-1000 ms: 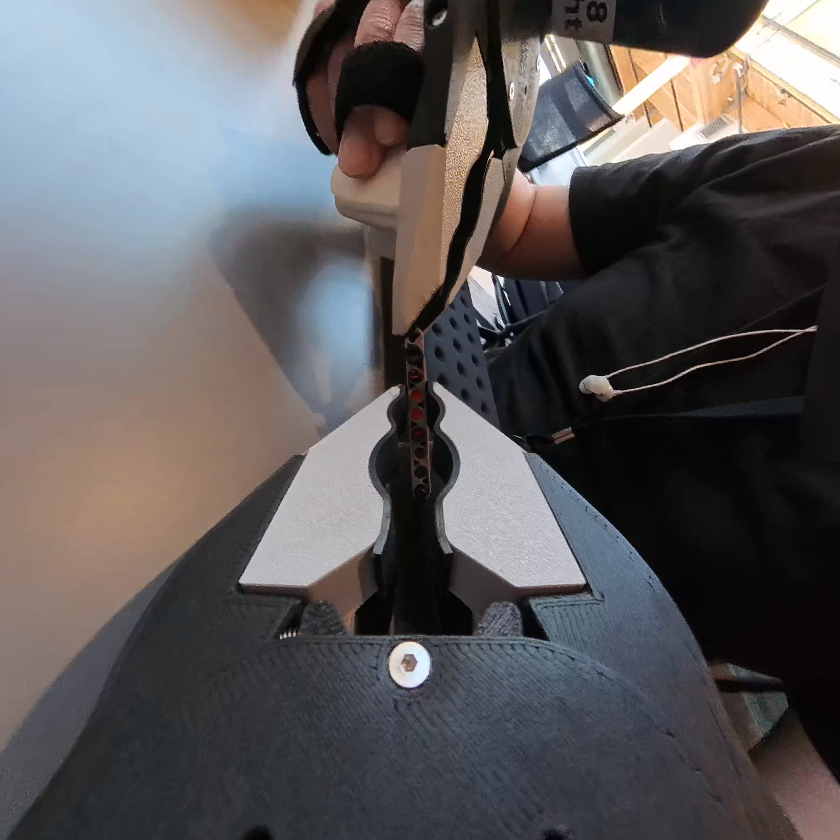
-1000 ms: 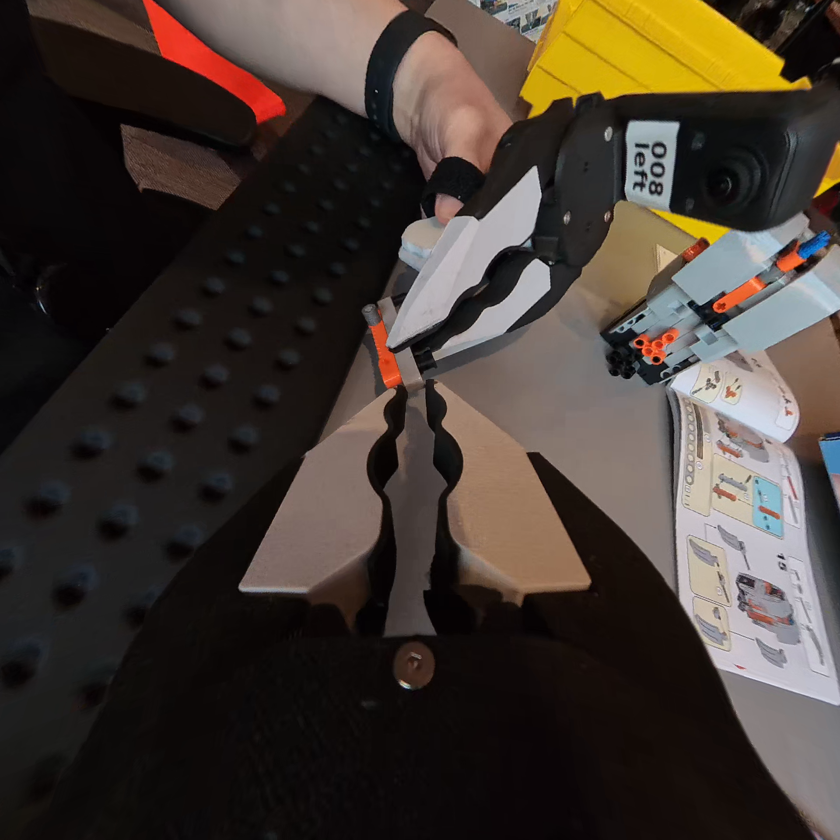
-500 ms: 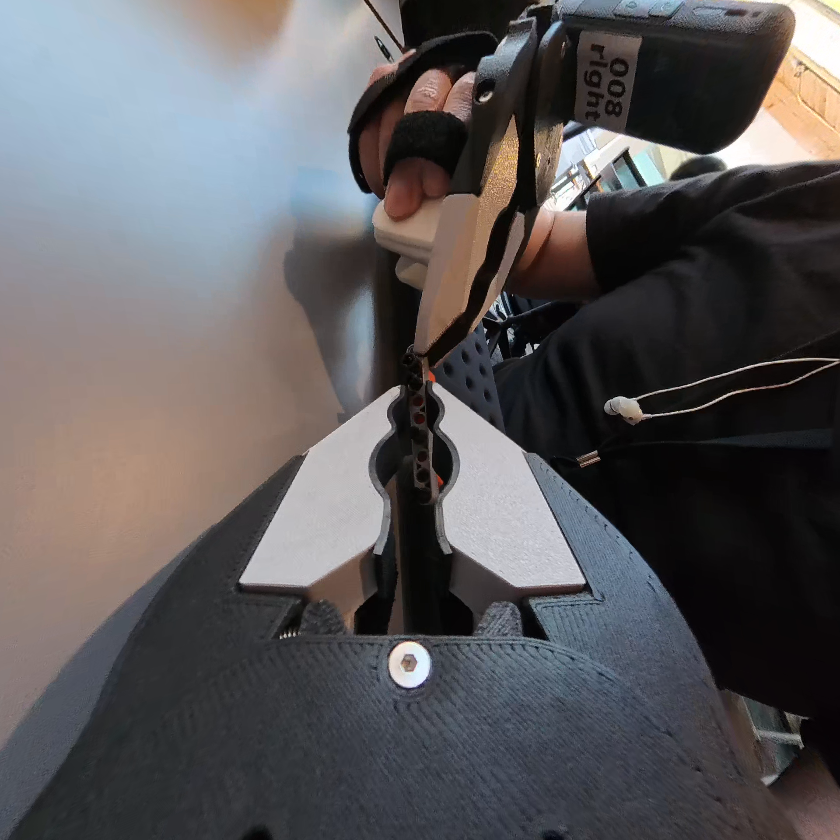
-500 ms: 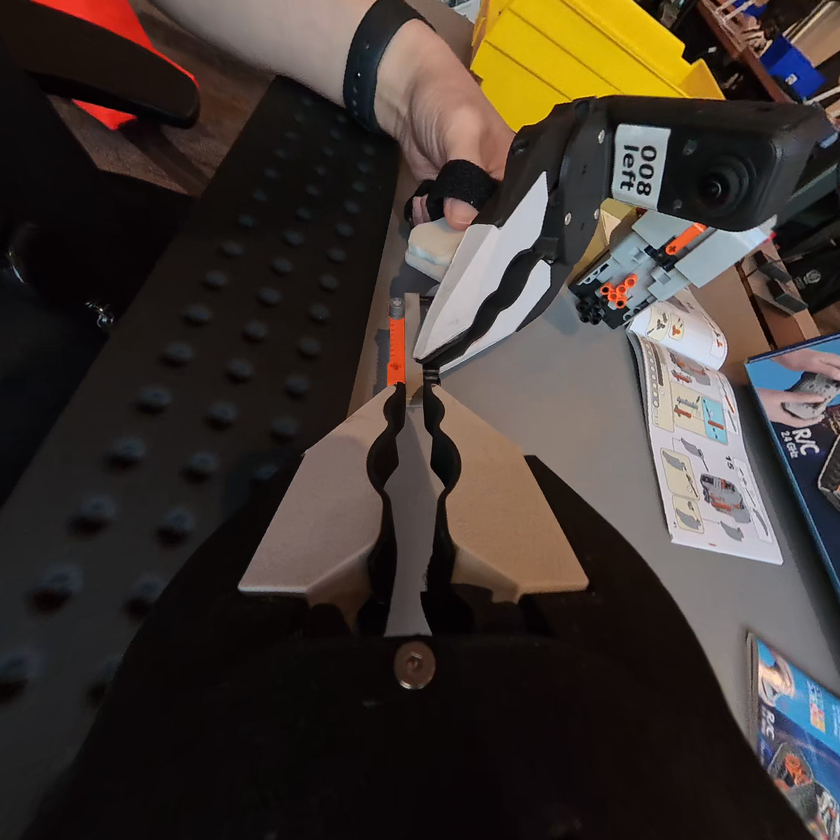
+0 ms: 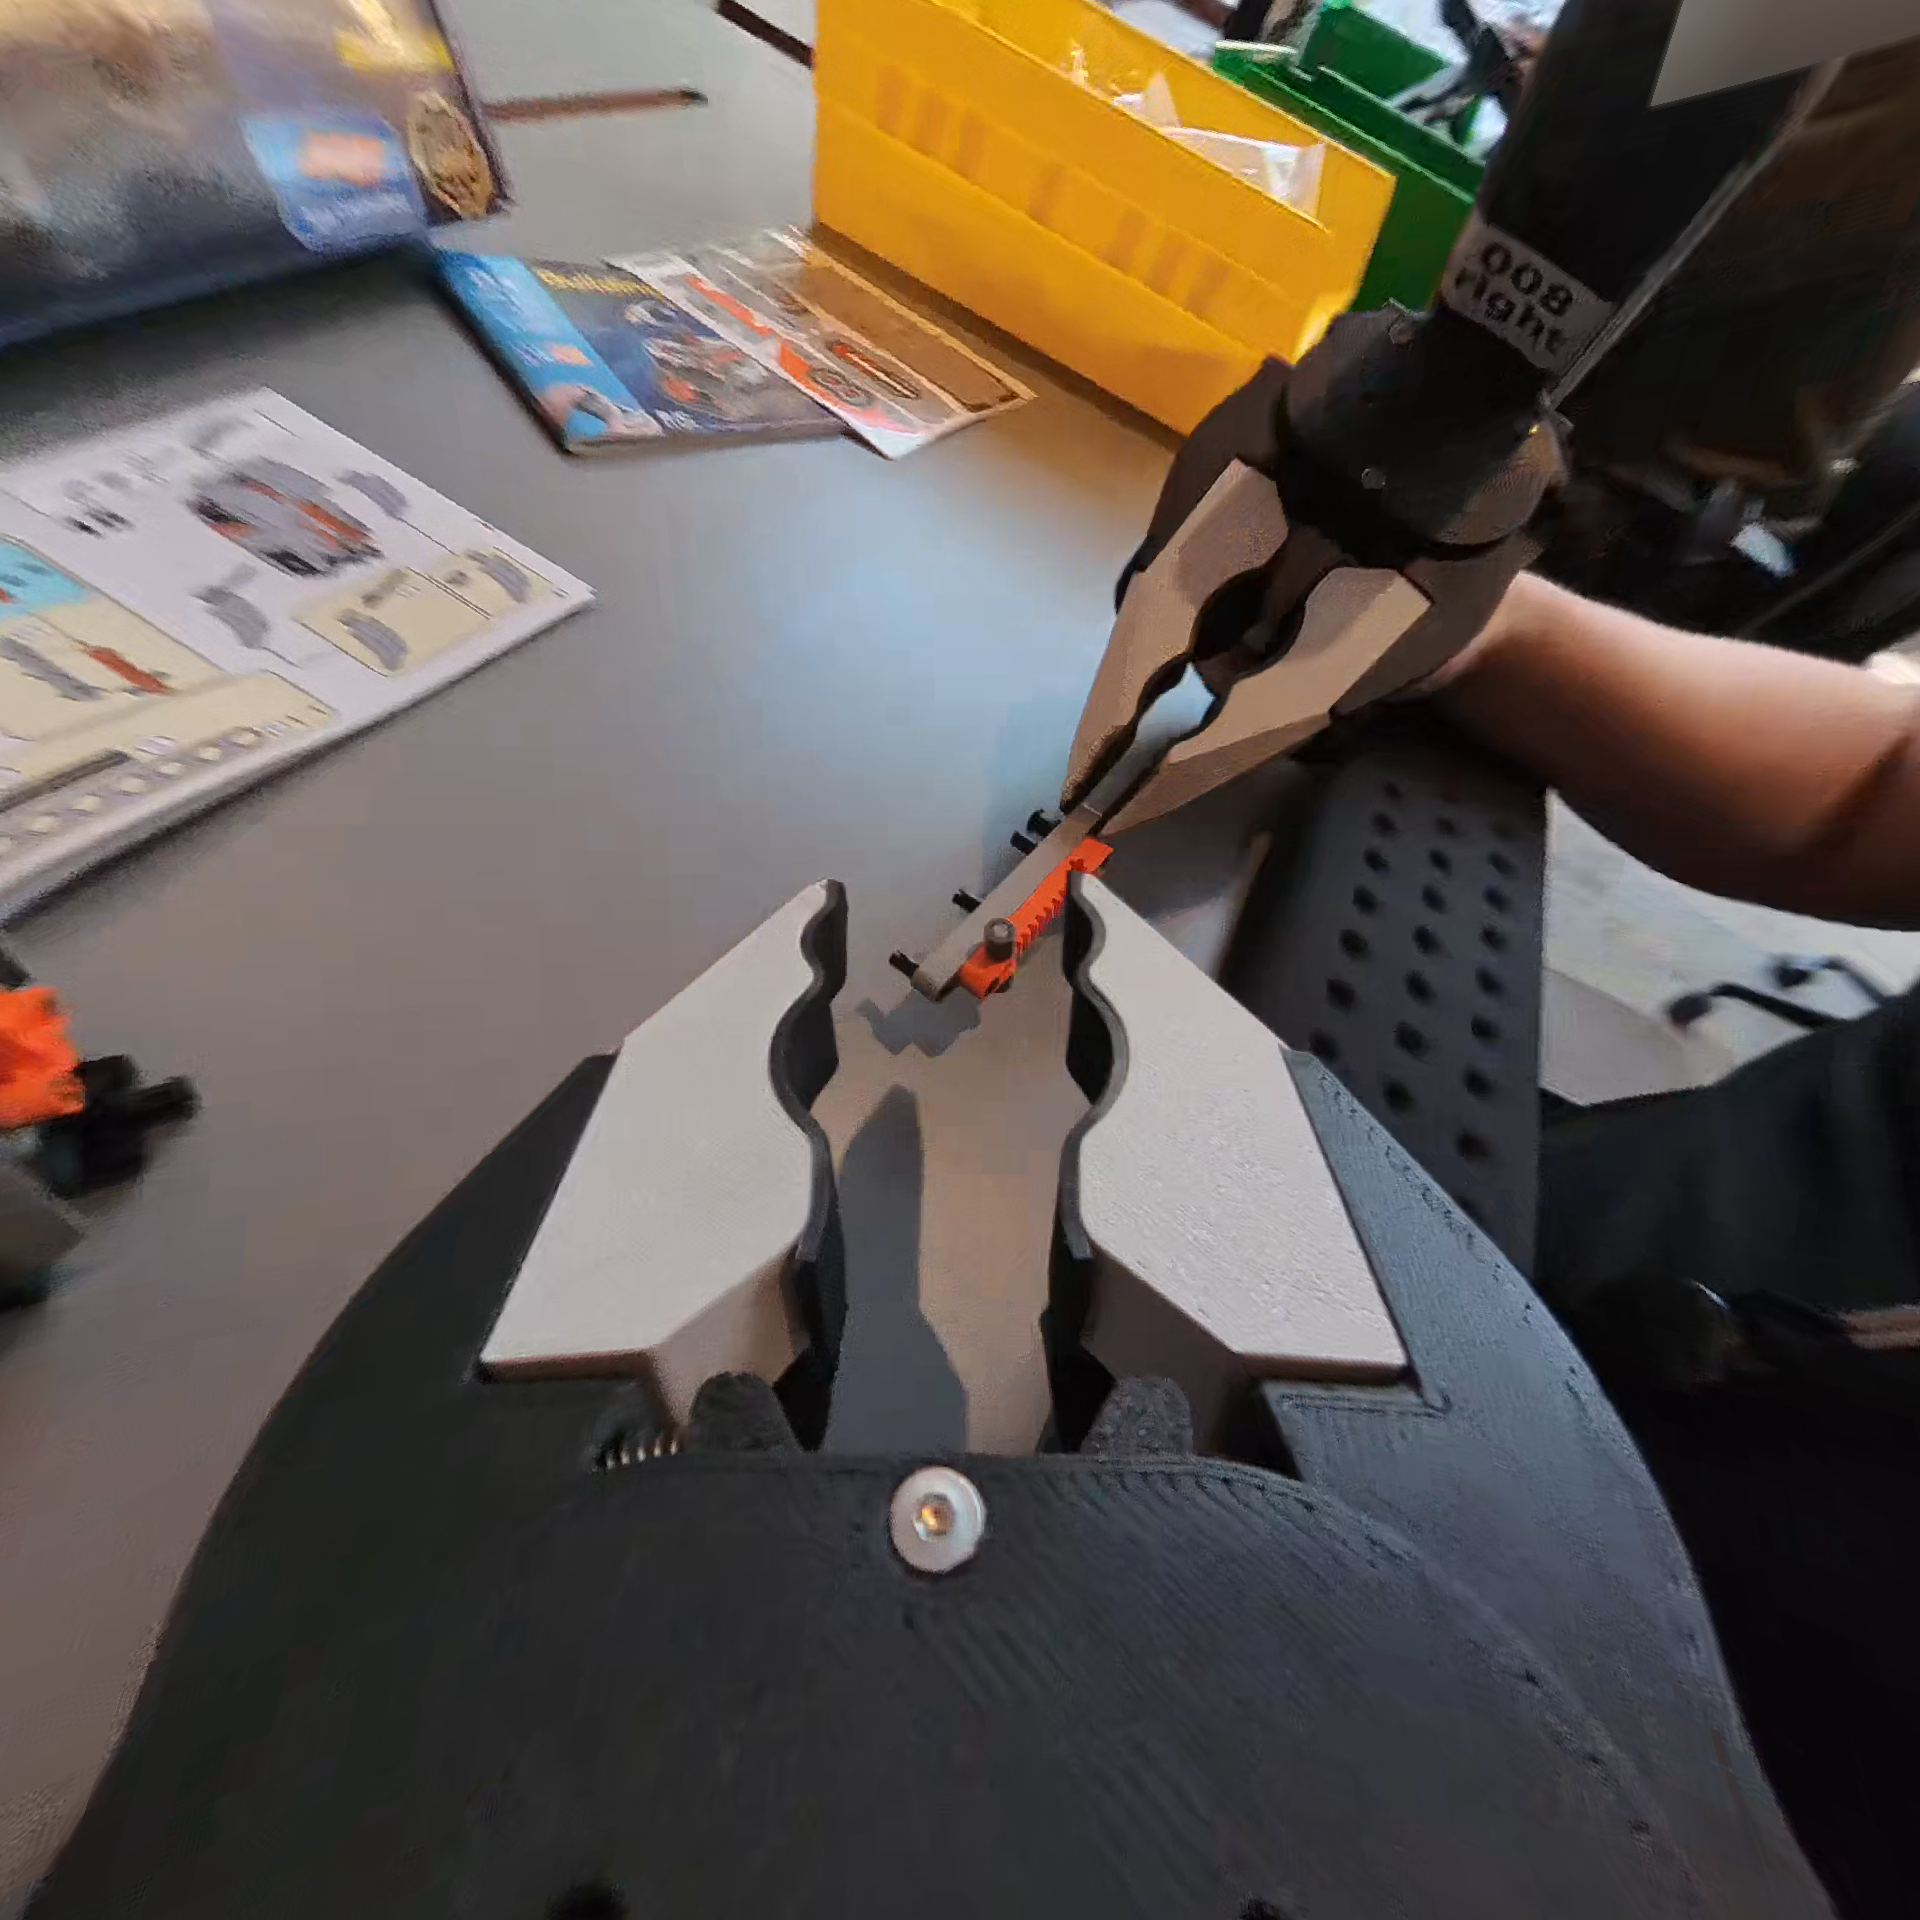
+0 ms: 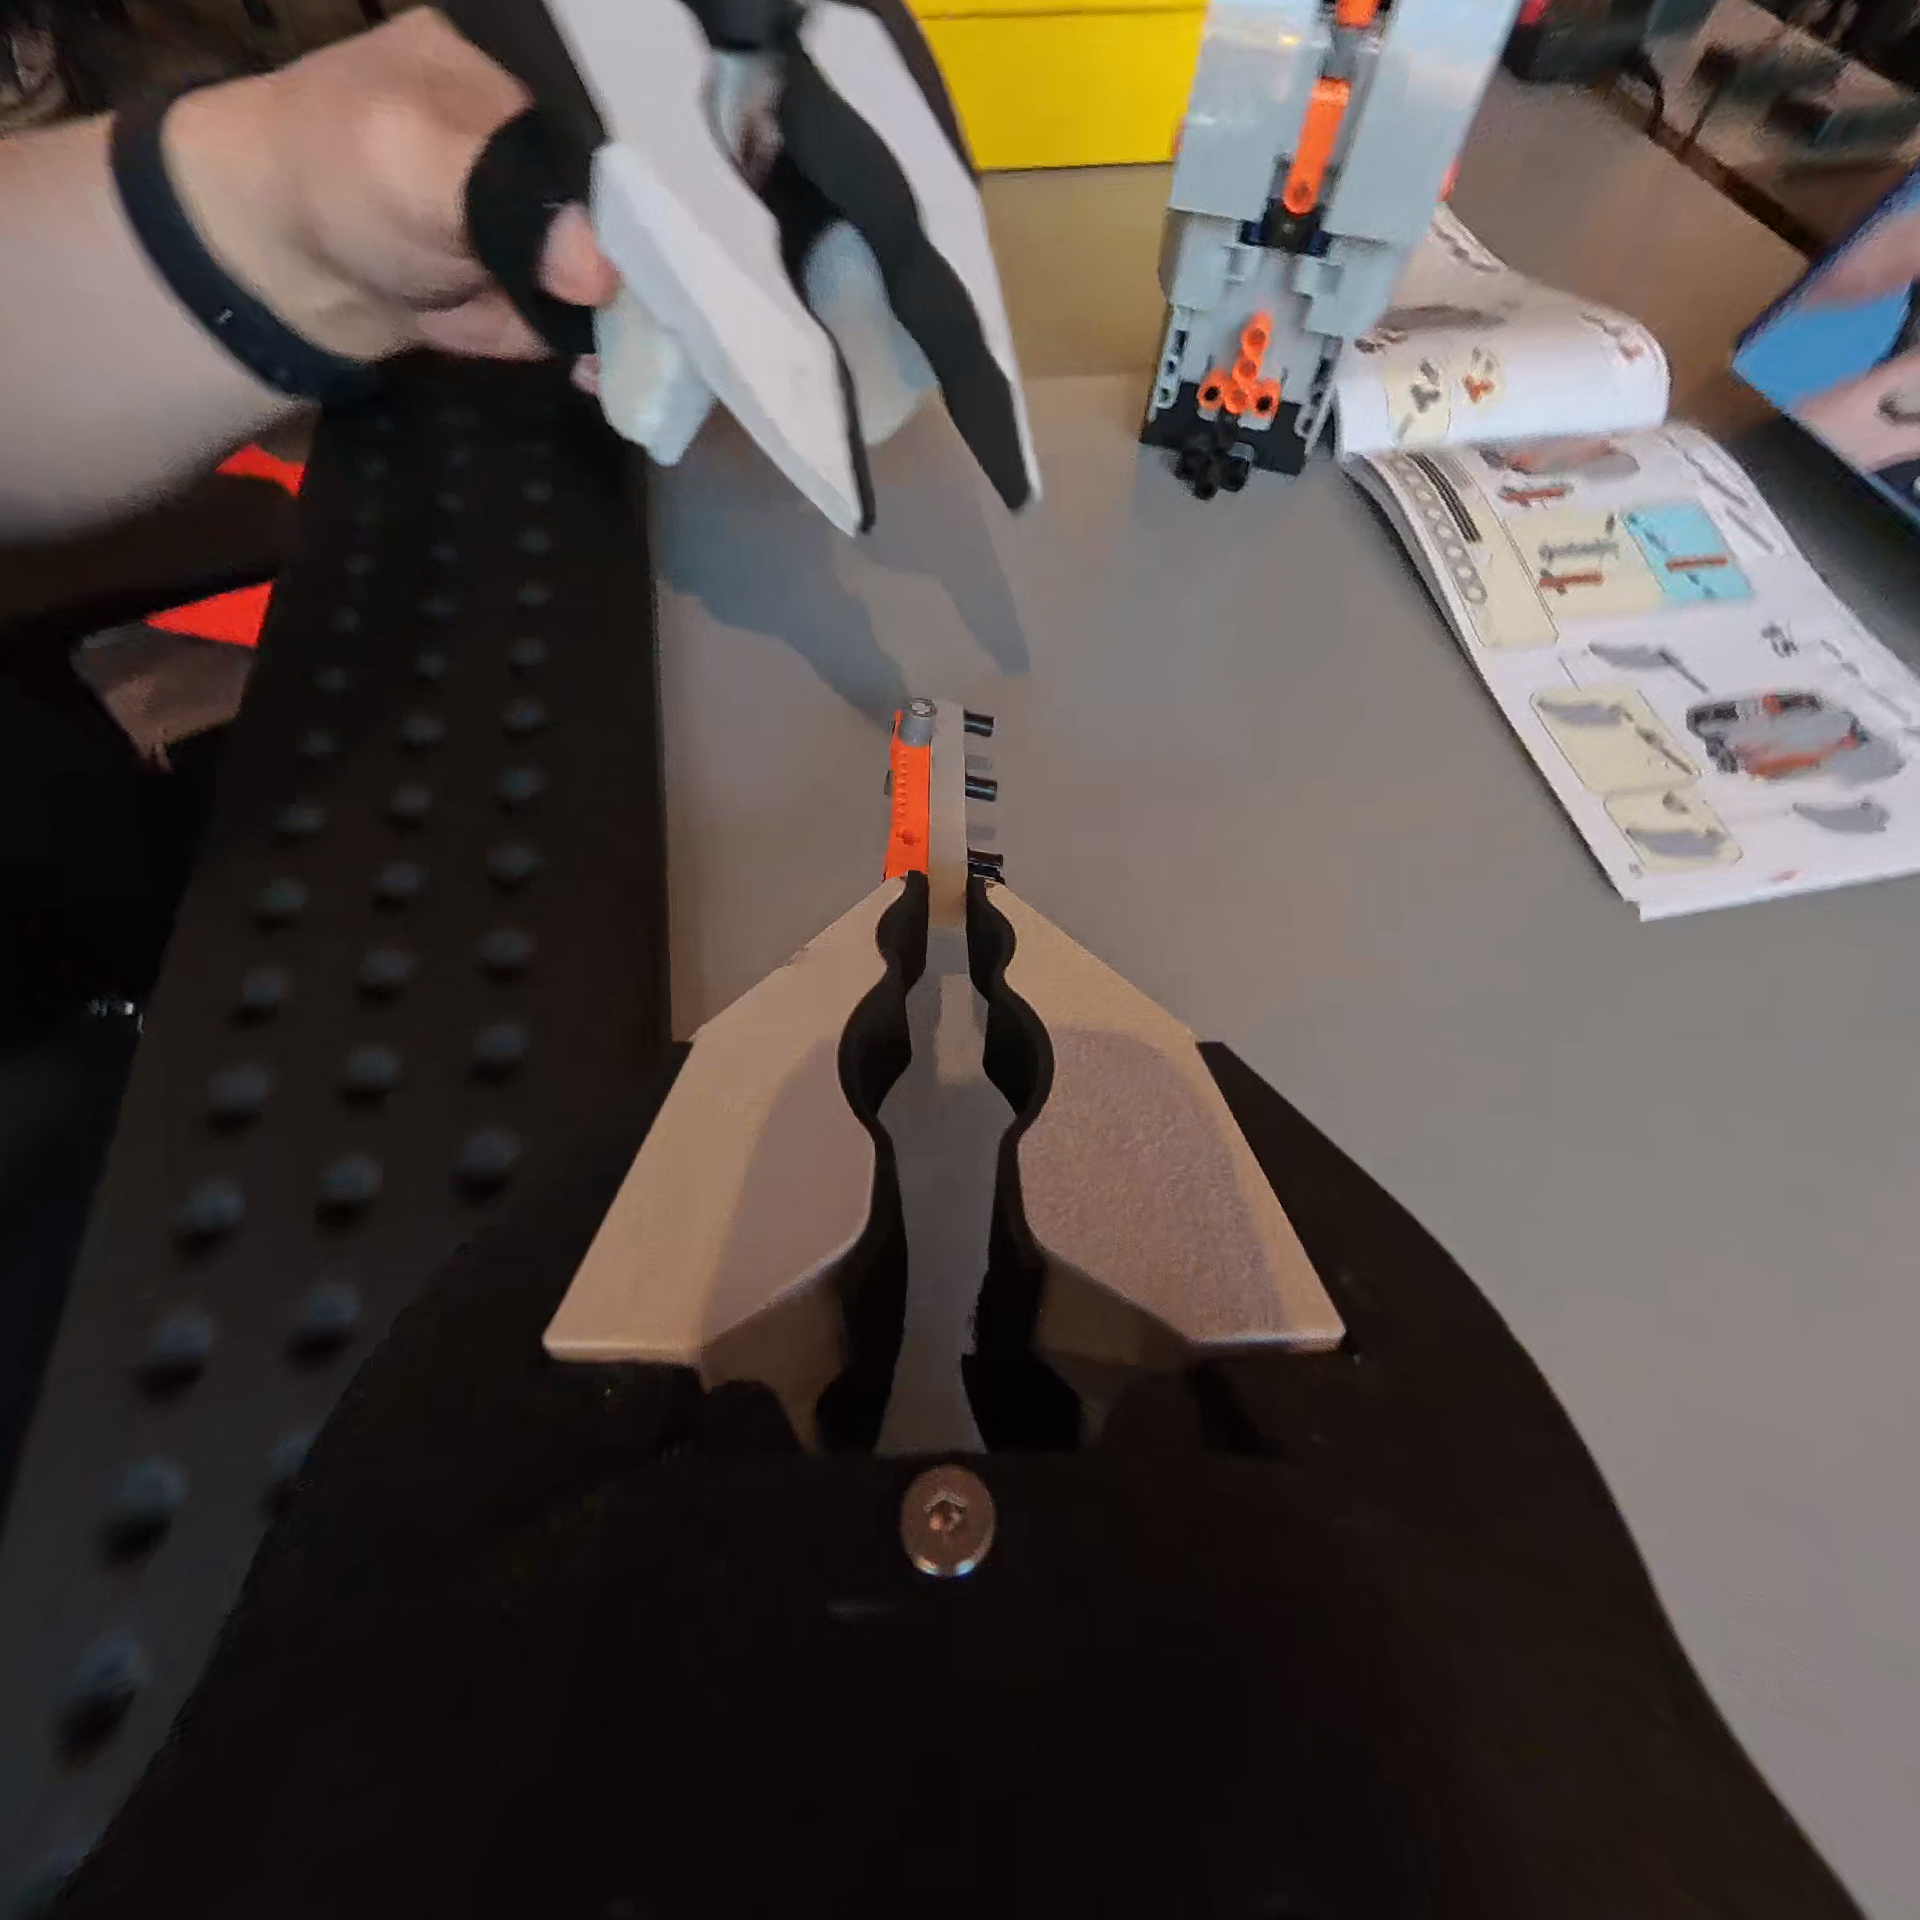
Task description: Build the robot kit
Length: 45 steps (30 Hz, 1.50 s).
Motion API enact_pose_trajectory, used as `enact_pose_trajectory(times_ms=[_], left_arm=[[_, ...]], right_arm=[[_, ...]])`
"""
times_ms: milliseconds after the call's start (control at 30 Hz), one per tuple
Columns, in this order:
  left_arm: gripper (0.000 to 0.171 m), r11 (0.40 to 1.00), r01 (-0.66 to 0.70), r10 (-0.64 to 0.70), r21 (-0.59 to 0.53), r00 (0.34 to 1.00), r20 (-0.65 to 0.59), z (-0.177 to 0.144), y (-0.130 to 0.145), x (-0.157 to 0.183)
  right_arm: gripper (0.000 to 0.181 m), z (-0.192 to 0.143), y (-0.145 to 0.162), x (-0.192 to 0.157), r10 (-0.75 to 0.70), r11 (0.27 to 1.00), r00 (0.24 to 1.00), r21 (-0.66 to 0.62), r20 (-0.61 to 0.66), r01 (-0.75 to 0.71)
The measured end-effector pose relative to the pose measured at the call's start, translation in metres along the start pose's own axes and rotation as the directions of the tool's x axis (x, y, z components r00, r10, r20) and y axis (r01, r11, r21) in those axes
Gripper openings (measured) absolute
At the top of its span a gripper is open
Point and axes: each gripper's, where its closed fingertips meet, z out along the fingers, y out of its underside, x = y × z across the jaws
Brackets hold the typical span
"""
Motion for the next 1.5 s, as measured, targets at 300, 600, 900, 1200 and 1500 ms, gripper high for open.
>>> enact_pose_trajectory(times_ms=[300, 600, 900, 1200, 1500], left_arm=[[0.0, 0.808, 0.575, -0.533, 0.129, 0.806, -0.258, -0.003, -0.019, 0.037], [0.036, 0.572, 0.796, -0.705, 0.198, 0.6, -0.378, 0.015, -0.017, 0.022], [0.006, 0.571, 0.793, -0.652, 0.214, 0.596, -0.468, 0.007, -0.029, 0.018], [0.005, 0.76, 0.647, -0.55, 0.055, 0.686, -0.476, 0.008, -0.019, 0.044], [0.006, 0.822, 0.563, -0.532, -0.082, 0.71, -0.462, 0.012, -0.003, 0.052]], right_arm=[[0.006, 0.0, -0.012, 0.017, 0.138, 0.989, 0.983, 0.072, -0.119, -0.13], [0.006, -0.009, -0.064, 0.005, -0.03, 0.97, 0.938, 0.218, -0.346, 0.112], [0.008, 0.004, -0.069, -0.011, -0.184, 0.947, 0.906, 0.179, -0.382, 0.268], [0.021, -0.001, -0.063, -0.024, 0.376, 0.86, 0.848, 0.201, 0.374, -0.47], [0.012, 0.002, -0.047, -0.037, 0.355, 0.9, 0.778, 0.036, 0.518, -0.434]])
